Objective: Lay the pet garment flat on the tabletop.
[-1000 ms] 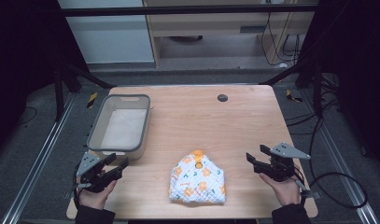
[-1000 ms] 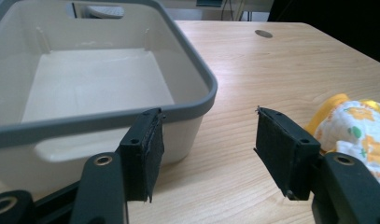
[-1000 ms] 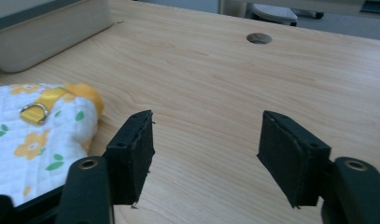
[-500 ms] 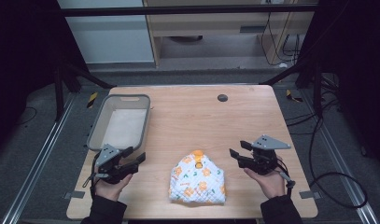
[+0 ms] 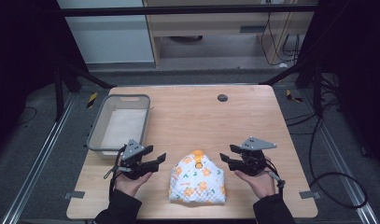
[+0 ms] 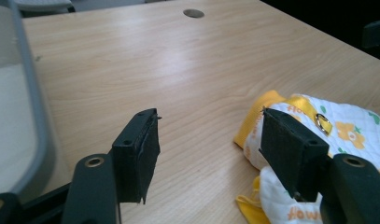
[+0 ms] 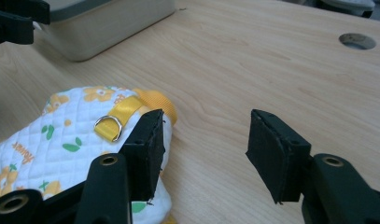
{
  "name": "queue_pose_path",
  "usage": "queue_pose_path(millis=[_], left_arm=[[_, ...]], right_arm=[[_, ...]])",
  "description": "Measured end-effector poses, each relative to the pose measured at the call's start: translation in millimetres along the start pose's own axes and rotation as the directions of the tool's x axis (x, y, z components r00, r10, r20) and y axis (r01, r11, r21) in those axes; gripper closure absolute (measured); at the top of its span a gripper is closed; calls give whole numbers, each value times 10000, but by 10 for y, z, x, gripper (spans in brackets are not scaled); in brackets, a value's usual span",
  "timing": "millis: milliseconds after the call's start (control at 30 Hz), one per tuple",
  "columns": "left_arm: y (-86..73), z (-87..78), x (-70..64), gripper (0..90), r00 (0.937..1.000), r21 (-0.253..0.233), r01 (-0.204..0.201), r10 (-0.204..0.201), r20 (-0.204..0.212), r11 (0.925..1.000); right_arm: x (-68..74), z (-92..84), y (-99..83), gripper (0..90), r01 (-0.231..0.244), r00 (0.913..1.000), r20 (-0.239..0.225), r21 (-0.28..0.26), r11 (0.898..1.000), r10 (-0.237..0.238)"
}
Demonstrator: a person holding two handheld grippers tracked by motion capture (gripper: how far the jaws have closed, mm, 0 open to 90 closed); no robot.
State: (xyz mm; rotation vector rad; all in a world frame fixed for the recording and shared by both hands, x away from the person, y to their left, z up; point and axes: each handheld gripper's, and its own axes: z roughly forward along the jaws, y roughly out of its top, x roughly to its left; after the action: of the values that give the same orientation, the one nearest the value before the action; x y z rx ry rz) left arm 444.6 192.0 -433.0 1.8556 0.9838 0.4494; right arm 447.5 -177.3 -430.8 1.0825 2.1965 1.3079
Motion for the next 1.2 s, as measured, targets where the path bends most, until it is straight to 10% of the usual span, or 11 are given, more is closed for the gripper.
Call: queue_pose_path(millis=[800, 1200], left_arm=[[-43, 384, -324, 401, 9904, 1217, -905, 765, 1151, 9884], [-140, 505, -353, 563, 9846, 1985, -914, 587, 1647, 9758]], right_arm=[[181, 268, -116, 475, 388, 9961, -823, 946, 9948, -310], [217, 400, -213, 581, 409, 9897, -1422, 1686, 9848, -168]])
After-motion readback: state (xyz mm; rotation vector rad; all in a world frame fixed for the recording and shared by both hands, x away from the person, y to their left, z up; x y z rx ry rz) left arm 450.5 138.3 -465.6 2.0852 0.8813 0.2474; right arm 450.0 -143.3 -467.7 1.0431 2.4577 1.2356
